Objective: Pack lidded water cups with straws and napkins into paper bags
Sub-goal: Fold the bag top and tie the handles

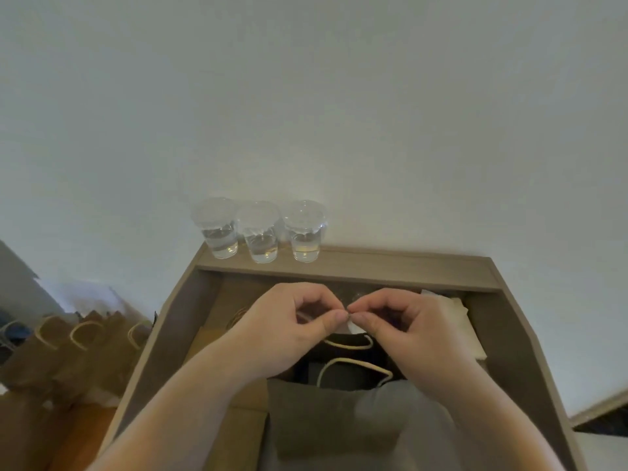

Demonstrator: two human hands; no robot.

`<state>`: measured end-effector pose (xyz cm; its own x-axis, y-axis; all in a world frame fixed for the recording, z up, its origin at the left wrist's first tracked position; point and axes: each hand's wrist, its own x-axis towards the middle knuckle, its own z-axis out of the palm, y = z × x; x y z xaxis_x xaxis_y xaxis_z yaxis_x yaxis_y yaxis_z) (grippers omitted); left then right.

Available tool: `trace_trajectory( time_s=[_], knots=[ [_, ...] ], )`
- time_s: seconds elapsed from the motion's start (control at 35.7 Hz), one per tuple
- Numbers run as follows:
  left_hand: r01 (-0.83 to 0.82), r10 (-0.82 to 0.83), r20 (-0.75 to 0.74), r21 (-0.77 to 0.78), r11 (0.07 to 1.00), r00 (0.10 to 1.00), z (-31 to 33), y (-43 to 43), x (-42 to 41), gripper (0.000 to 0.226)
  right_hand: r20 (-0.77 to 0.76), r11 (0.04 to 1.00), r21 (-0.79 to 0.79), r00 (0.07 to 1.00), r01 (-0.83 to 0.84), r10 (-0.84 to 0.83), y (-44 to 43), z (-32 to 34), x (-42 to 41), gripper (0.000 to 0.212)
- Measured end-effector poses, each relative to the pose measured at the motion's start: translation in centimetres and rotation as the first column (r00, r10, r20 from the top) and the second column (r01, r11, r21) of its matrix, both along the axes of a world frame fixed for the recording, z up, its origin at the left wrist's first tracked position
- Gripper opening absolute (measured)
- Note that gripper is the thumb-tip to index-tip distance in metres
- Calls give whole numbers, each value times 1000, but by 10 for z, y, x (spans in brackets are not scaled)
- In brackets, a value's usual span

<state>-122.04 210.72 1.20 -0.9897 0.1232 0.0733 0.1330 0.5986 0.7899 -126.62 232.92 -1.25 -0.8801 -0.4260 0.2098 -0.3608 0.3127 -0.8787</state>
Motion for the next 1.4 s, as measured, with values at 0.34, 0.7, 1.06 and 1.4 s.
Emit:
trace_trajectory(
  time_s=[0.34, 0.7, 1.06, 1.4],
  knots=[
    [-64, 33, 135, 229, 971, 990, 14, 10, 5, 29, -187, 999, -46, 982, 15, -24, -3, -7, 12, 16],
    [-59, 58, 20, 51, 997, 998, 6, -2, 13, 62, -214, 990, -100, 970, 97, -117, -3, -3, -1, 3],
    [-87, 56, -78, -485, 870, 995, -41, 1, 16, 72, -14, 923, 384, 1000, -13, 20, -5, -8, -24, 4],
    [-119, 44, -170, -464, 878, 985, -44, 13, 16, 43, -28, 858, 502, 990, -109, 142, -7, 5, -3, 7]
  ],
)
